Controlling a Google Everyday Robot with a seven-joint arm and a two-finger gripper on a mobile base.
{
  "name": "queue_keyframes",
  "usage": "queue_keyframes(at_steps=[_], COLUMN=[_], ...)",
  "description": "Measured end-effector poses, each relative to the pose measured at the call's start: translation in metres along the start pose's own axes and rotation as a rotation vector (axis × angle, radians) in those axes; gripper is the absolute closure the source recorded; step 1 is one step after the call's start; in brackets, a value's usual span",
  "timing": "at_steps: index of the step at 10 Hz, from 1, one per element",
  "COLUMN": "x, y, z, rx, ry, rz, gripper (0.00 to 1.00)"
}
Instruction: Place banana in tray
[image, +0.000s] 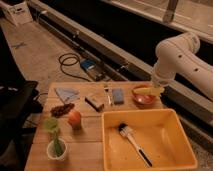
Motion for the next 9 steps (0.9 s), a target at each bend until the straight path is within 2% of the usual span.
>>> queue_keyframes(at_steps=[7,9], x=[-0.0010,0.0069], y=[-0.0002,0.0091], z=[0.0006,0.0076], rx=[0.001,-0.019], ry=[0.000,-0.008], rz=[-0.001,0.026], gripper=[1.00,1.00])
